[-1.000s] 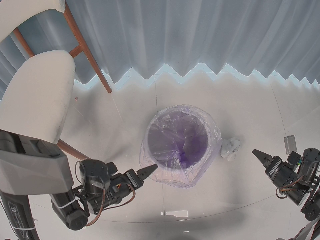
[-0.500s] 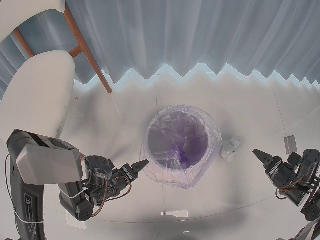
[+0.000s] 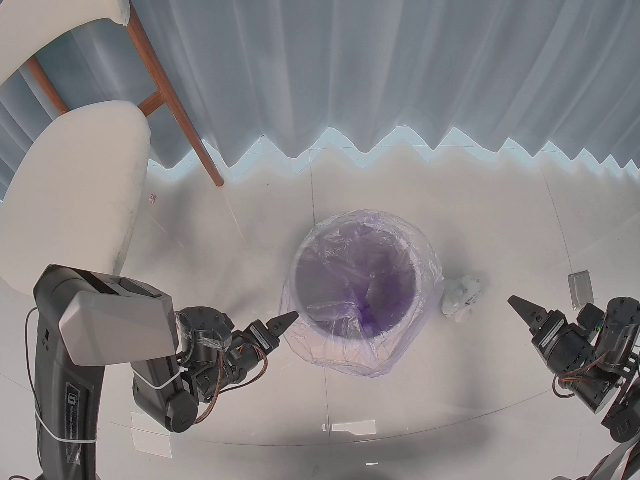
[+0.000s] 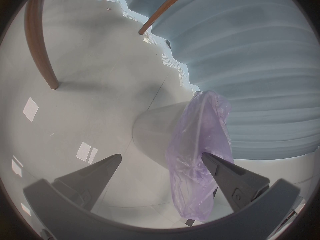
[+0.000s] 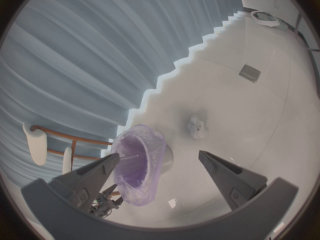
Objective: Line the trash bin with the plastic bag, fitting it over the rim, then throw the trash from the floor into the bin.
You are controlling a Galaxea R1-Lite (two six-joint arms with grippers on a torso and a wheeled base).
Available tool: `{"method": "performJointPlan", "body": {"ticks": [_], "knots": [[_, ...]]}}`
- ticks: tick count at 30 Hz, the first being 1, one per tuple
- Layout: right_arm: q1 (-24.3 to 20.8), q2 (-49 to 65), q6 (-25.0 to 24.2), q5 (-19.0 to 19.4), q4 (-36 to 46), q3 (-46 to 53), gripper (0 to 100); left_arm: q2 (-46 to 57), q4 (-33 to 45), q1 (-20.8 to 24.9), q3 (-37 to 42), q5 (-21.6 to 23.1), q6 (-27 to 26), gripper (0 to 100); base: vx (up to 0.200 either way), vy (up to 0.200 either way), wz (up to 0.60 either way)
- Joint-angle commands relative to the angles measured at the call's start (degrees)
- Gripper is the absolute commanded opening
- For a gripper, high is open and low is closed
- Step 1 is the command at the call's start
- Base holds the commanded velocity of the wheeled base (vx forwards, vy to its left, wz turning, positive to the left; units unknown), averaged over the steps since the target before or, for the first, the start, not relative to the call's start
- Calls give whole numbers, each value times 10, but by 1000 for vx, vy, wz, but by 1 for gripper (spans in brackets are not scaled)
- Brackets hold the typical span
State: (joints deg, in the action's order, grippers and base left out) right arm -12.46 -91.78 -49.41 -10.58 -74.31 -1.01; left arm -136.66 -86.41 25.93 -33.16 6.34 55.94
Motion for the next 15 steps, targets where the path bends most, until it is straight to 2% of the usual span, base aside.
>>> {"method": "performJointPlan", "body": {"ticks": [1, 6, 7, 15], "knots": [[0, 6, 0, -1, 0, 10, 100, -25, 0, 0, -20, 0, 0, 100, 0, 0, 0], [0, 13, -1, -1, 17, 10, 100, -33, 0, 0, -37, -1, 0, 100, 0, 0, 0], [0, 17, -2, -1, 22, 10, 100, -36, 0, 0, -39, -3, 0, 0, 0, 0, 0], [-1, 29, -7, -1, 36, 10, 100, -40, 0, -5, -61, -5, 0, 0, 0, 0, 0]]}}
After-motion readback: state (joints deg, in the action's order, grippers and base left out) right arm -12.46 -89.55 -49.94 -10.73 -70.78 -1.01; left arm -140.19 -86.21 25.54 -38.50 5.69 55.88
